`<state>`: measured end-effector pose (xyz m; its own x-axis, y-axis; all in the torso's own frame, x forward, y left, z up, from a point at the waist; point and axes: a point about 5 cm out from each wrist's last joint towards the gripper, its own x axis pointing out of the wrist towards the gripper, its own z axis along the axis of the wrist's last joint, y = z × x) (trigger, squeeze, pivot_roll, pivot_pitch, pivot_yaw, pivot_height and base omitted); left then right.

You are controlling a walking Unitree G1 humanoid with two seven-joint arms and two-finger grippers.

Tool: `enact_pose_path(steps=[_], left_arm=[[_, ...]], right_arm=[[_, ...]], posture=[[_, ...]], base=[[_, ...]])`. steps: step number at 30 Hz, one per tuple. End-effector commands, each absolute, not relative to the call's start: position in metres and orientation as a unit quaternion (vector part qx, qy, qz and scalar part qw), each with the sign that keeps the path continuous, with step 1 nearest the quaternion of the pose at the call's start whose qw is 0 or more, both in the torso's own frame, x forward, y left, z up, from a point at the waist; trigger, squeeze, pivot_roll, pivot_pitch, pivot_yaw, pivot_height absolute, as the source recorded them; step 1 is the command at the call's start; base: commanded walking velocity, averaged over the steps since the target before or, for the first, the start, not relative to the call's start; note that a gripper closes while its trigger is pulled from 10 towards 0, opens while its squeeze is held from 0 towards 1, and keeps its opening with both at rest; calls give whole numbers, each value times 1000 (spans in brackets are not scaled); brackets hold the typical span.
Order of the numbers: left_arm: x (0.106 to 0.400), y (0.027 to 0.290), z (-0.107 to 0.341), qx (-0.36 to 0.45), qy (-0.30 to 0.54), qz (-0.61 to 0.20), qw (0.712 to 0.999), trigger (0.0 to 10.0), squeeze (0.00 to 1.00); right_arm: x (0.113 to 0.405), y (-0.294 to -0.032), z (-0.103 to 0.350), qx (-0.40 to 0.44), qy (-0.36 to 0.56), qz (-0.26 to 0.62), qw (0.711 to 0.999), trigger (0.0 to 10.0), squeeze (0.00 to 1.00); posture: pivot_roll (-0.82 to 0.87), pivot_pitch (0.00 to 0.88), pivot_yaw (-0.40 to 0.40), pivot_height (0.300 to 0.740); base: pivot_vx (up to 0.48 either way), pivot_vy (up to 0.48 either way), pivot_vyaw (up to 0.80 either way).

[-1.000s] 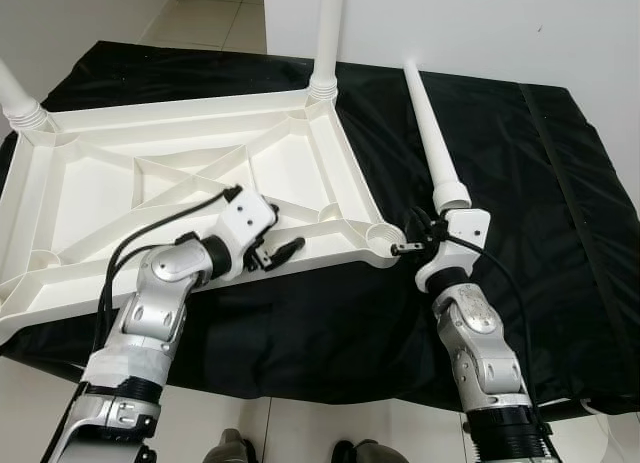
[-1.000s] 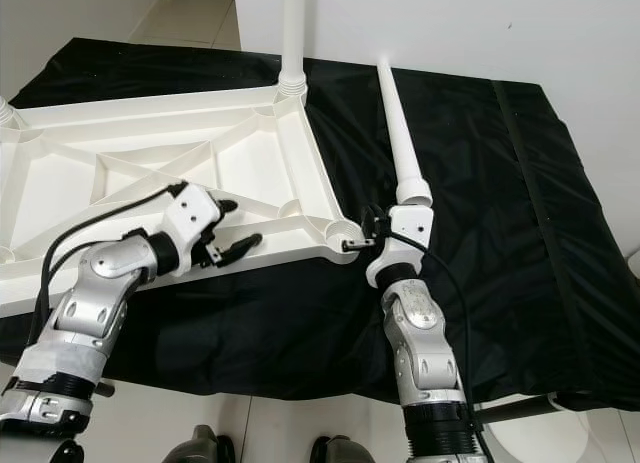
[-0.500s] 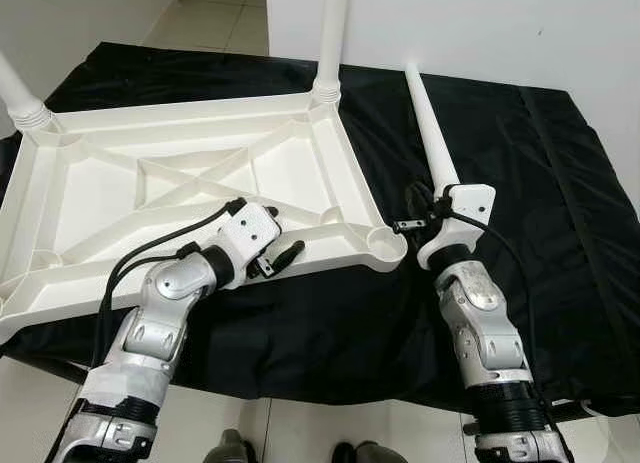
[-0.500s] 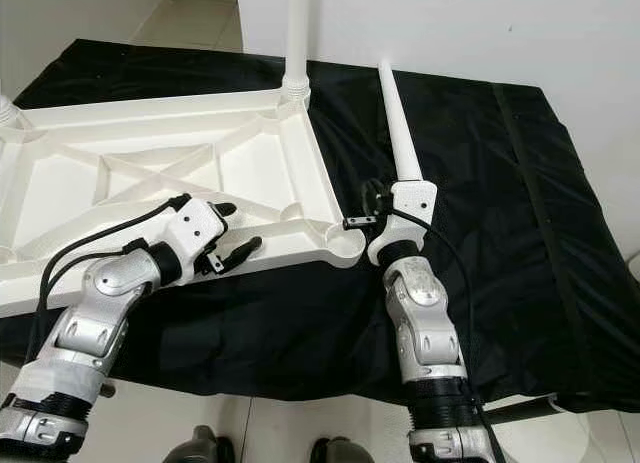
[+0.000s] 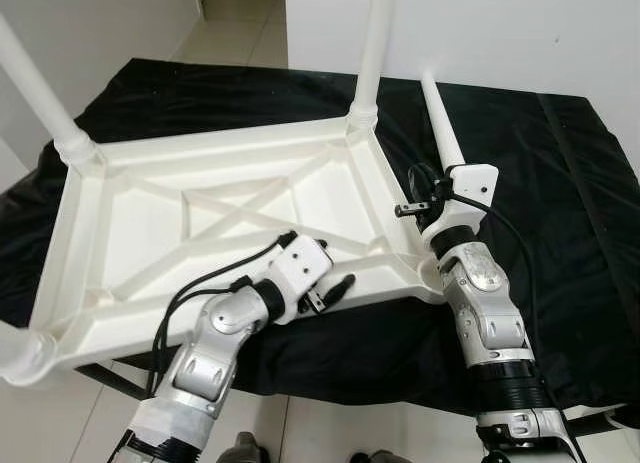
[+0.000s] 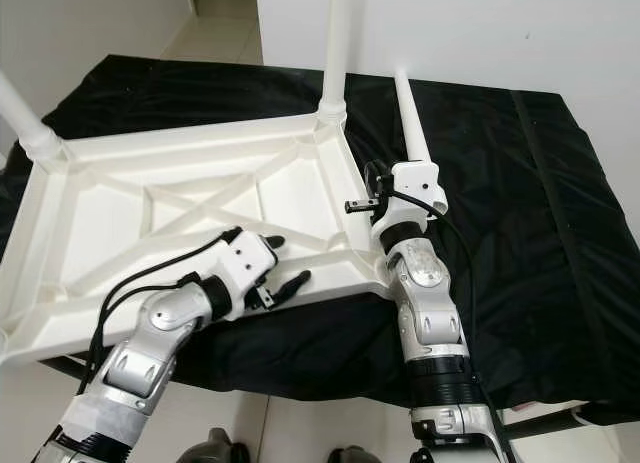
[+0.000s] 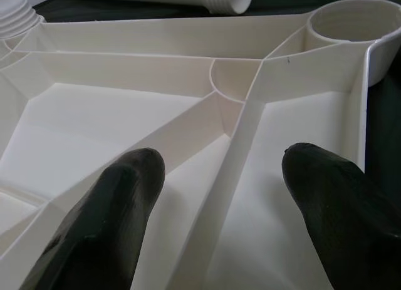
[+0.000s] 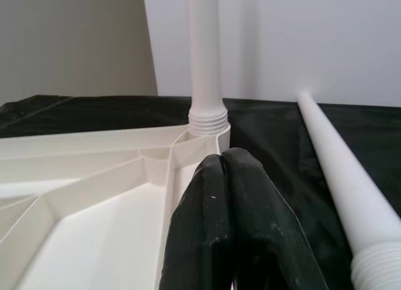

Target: Building children table

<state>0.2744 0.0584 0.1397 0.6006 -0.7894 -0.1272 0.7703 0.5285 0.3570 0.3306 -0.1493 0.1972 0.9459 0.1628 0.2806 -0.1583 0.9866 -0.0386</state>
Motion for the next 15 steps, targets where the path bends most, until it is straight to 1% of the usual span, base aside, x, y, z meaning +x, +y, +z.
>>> enact_pose_path(steps=[1,3,5,6,9,10,11,12,13,14,15], left_arm=[[266,54,123,199,16,-472,859,10000,0],[268,61,127,217,14,-476,852,10000,0],[269,63,129,223,14,-477,850,10000,0],[269,63,129,223,14,-477,850,10000,0],[276,72,131,259,1,-463,848,10000,0],[283,76,136,254,-7,-442,860,10000,0],[290,81,142,252,-18,-421,871,10000,0],[298,87,149,232,-17,-399,887,10000,0],[298,87,149,232,-17,-399,887,10000,0],[306,93,161,210,-26,-378,901,10000,0],[306,93,161,210,-26,-378,901,10000,0]], right_arm=[[335,-153,202,-15,-146,68,987,10000,0],[345,-158,206,-24,-140,48,989,10000,0],[348,-159,207,-27,-138,41,989,10000,0],[348,-159,207,-27,-138,41,989,10000,0],[351,-161,209,-29,-138,56,988,10000,0],[351,-163,209,-22,-140,53,988,10000,0],[351,-164,208,-22,-141,48,989,10000,0],[351,-167,207,-24,-140,43,989,10000,0],[351,-167,207,-24,-140,43,989,10000,0],[351,-172,205,-19,-136,32,990,10000,0],[351,-172,205,-19,-136,32,990,10000,0]], posture=[[100,88,83,740],[109,84,88,740],[109,84,88,740],[109,84,88,740],[107,91,67,740],[103,95,38,740],[103,95,38,740],[95,102,9,740],[95,102,9,740],[90,108,-9,740],[90,108,-9,740]], base=[[0,0,0],[0,0,0],[0,0,0],[0,0,0],[0,0,0],[0,0,0],[0,0,0],[0,0,0],[0,0,0],[0,0,0],[0,0,0]])
